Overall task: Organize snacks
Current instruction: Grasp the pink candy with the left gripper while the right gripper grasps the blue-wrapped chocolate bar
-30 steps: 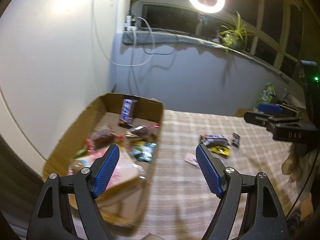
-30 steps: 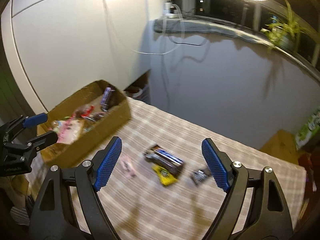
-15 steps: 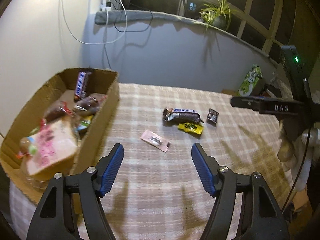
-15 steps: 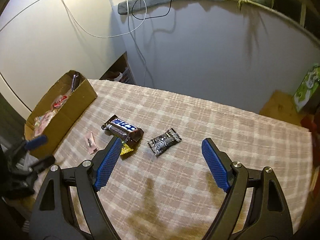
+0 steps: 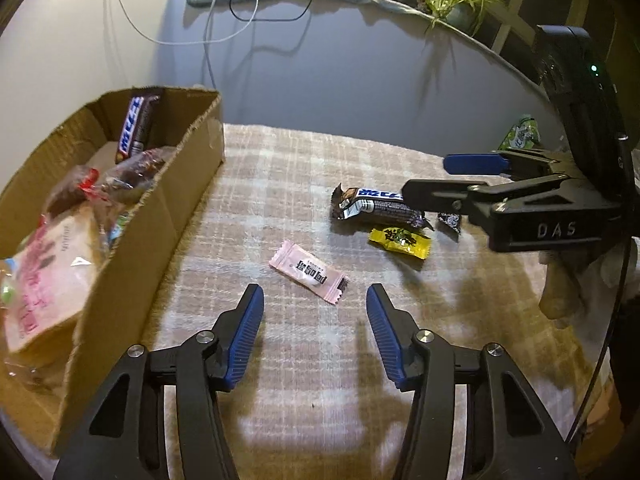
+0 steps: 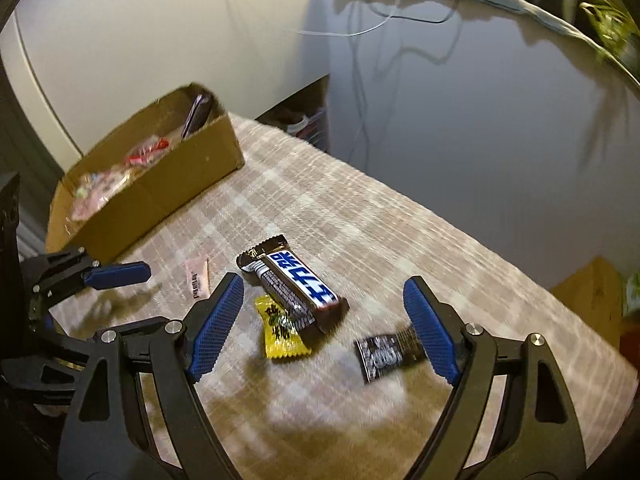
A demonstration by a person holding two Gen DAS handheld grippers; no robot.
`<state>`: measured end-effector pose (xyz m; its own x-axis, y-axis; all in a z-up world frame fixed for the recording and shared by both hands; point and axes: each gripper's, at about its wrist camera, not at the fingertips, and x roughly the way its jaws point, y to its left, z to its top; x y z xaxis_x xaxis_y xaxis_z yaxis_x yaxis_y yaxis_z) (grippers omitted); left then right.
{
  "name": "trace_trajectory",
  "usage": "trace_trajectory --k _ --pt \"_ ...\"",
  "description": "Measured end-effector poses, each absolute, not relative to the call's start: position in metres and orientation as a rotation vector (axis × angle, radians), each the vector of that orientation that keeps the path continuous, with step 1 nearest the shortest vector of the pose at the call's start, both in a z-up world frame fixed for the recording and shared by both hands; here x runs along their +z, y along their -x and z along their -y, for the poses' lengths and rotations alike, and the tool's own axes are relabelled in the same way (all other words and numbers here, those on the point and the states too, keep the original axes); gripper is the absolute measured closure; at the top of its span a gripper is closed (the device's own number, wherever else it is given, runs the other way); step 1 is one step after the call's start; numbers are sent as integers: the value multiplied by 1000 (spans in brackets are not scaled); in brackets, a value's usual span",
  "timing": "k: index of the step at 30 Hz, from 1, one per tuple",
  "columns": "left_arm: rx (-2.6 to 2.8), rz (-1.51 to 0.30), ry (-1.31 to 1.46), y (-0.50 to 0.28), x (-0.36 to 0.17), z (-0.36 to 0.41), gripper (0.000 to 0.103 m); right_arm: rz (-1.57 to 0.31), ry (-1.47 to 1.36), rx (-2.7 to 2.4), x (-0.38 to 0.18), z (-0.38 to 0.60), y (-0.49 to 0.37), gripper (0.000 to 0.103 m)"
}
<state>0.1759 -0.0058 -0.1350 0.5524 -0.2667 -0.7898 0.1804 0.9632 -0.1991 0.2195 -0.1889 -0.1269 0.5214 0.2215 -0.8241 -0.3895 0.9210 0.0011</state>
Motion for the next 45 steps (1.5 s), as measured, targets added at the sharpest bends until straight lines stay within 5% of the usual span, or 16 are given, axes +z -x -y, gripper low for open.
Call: trace_trajectory --k 17,19,24,29,45 --pt "-264 -964 20 -194 -146 28 76 -1010 252 452 -159 174 -246 29" --pt "-262 -958 -2 -195 -146 32 76 -1018 245 454 -161 173 -249 40" --pt "-253 -946 -61 -199 -148 42 81 -1013 260 445 -164 170 -252 44" --pt "-239 -927 -109 -198 -148 47 85 -1002 246 422 -163 173 -256 73" --pt "-242 -891 -60 -186 -131 37 86 -937 182 372 -142 192 -234 73"
